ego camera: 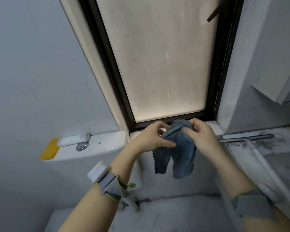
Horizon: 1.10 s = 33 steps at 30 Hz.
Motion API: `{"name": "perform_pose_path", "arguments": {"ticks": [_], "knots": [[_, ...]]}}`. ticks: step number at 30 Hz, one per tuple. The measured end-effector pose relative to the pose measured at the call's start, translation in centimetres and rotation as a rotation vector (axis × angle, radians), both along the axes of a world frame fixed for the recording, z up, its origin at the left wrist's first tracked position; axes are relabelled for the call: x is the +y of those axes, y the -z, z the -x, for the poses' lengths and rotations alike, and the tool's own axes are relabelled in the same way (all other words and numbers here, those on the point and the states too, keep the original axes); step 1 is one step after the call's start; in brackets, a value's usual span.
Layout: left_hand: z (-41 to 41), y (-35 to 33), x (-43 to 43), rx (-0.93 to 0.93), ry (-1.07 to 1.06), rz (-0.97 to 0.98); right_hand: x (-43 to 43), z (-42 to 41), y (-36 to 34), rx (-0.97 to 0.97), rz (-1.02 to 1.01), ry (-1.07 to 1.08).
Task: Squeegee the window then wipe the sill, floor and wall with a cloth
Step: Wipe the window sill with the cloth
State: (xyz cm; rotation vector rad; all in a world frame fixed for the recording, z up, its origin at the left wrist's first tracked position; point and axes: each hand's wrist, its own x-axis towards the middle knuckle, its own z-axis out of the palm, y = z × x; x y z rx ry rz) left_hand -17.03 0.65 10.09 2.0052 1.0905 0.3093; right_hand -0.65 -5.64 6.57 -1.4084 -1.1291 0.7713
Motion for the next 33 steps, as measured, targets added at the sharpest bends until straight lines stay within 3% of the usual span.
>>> {"name": "perform_pose_path", "arguments": {"ticks": [2, 3, 5, 7, 9, 12, 16, 18, 20, 21, 22, 23, 25, 26, 28, 30, 33], "knots": [[0.7, 0.0, 0.2, 0.153, 0.073, -0.025, 0.1, -0.9, -0.9, -0.031, 0.007, 0.011], [1.1, -0.2, 0.2, 0.121, 0.090, -0.008, 0.3, -1.3, -1.8, -0.034, 0.022, -0.005], [1.1, -1.5, 0.2, -0.114, 0.046, 0.079, 0.7, -2.6, -4.0, 0.079, 0.045, -0.105], [1.1, -3.3, 0.2, -0.412, -0.055, 0.202, 1.3, -4.0, -6.0, 0.341, -0.025, -0.227], [1.2, -3.7, 0.5, -0.495, -0.039, 0.337, 1.4, -4.9, -6.4, 0.425, 0.031, -0.313], [0.9, -1.4, 0.6, -0.374, -0.001, 0.419, 0.8, -4.0, -3.2, 0.374, 0.283, -0.337], [1.0, -0.3, 0.7, -0.426, -0.100, 0.554, 0.4, -2.8, -1.0, 0.502, 0.209, -0.088], [1.8, -0.4, 0.9, -0.237, 0.003, 0.604, 0.5, -2.9, -1.5, 0.569, 0.170, -0.077], [3.1, -0.5, 1.3, 0.073, 0.135, 0.503, 0.6, -3.0, -2.0, 0.558, 0.154, -0.072], [3.6, -0.8, 1.8, 0.119, 0.130, 0.424, 0.7, -3.1, -2.2, 0.561, 0.135, -0.057], [4.0, -1.3, 2.3, 0.059, 0.081, 0.353, 0.8, -3.3, -2.6, 0.576, 0.110, -0.040], [4.3, -1.6, 2.7, -0.117, -0.012, 0.336, 0.7, -3.4, -2.8, 0.606, 0.084, -0.029], [4.7, -2.0, 3.0, -0.614, -0.223, 0.495, 0.9, -3.5, -3.1, 0.694, 0.046, -0.036], [4.6, -1.8, 2.9, -0.761, -0.236, 0.611, 1.0, -3.4, -3.3, 0.730, 0.031, -0.044], [3.9, -0.2, 1.4, -0.753, -0.194, 0.718, 1.1, -3.1, -3.2, 0.757, 0.021, -0.024], [3.4, 0.6, -0.1, -0.617, -0.241, 0.613, 1.2, -3.2, -2.9, 0.745, 0.034, -0.018], [3.3, 0.6, -0.1, -0.485, -0.412, 0.235, 0.7, -3.6, -2.1, 0.616, 0.091, -0.034]]}}
